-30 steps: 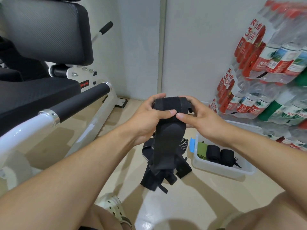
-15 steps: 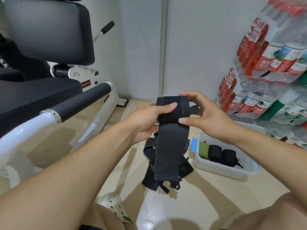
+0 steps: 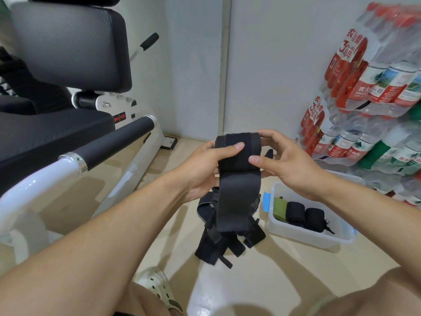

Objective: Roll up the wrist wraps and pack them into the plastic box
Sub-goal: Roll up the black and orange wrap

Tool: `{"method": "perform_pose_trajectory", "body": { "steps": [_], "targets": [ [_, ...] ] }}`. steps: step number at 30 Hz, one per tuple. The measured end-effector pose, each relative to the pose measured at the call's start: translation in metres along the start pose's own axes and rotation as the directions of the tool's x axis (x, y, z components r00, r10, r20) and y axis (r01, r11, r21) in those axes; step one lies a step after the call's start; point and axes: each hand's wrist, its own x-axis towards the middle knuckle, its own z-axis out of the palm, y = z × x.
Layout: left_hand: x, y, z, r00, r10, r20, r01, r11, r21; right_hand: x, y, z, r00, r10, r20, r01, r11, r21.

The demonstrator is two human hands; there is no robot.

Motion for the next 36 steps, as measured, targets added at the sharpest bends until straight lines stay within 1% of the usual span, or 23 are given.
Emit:
{"method": "perform_pose_trajectory", "body": {
  "steps": [4, 7, 10, 12, 14, 16, 18, 20, 24, 28, 31, 36],
  "targets": [
    [-0.0019, 0.0029, 0.0014, 0.998, -0.057, -0.015, 0.057, 0.998, -0.036, 0.0024, 0.003, -0.0017, 0.998, -0.069, -0.002, 0.069, 0.996, -0.05],
    [-0.002, 0.0027, 0.0007, 0.996, -0.089, -0.014, 0.088, 0.996, -0.019, 0.0034, 0.0059, -0.0023, 0.995, -0.1, 0.007, 0.1, 0.991, -0.088],
    [-0.002, 0.0028, 0.0013, 0.996, -0.08, -0.039, 0.078, 0.996, -0.048, 0.0043, 0.0077, -0.0016, 0.991, -0.131, 0.014, 0.131, 0.982, -0.135],
    [-0.0023, 0.0034, 0.0023, 0.997, -0.059, -0.053, 0.054, 0.995, -0.08, 0.0046, 0.0075, -0.0016, 0.993, -0.119, 0.02, 0.12, 0.982, -0.144],
    [-0.0016, 0.0037, 0.0025, 0.997, -0.037, -0.061, 0.032, 0.995, -0.09, 0.0038, 0.0051, -0.001, 0.996, -0.078, 0.041, 0.081, 0.993, -0.085],
    [-0.0003, 0.0035, 0.0025, 0.996, -0.017, -0.084, 0.009, 0.995, -0.098, 0.0035, 0.0039, -0.0009, 0.998, -0.021, 0.066, 0.02, 0.999, 0.028],
    [0.0012, 0.0024, 0.0018, 0.993, 0.004, -0.114, -0.018, 0.992, -0.124, 0.0029, 0.0029, -0.0005, 0.994, 0.068, 0.088, -0.082, 0.981, 0.173],
    [0.0021, 0.0021, 0.0001, 0.991, 0.035, -0.126, -0.051, 0.991, -0.123, 0.0024, 0.002, -0.0003, 0.985, 0.143, 0.093, -0.162, 0.955, 0.247],
    [0.0026, 0.0015, -0.0008, 0.992, 0.096, -0.082, -0.102, 0.992, -0.078, 0.0017, 0.0031, -0.0004, 0.972, 0.197, 0.131, -0.225, 0.942, 0.247],
    [0.0003, -0.001, 0.003, 0.99, 0.141, -0.026, -0.142, 0.989, -0.035, -0.0005, 0.0051, -0.0018, 0.962, 0.219, 0.164, -0.247, 0.953, 0.176],
    [-0.0003, -0.0007, 0.003, 0.99, 0.144, 0.006, -0.144, 0.989, -0.015, -0.0009, 0.0057, -0.0033, 0.969, 0.195, 0.151, -0.222, 0.957, 0.188],
    [0.0015, -0.0009, -0.0004, 0.994, 0.107, 0.005, -0.107, 0.993, -0.053, 0.0013, 0.0046, -0.0042, 0.989, 0.117, 0.086, -0.133, 0.968, 0.212]
  ]
}}
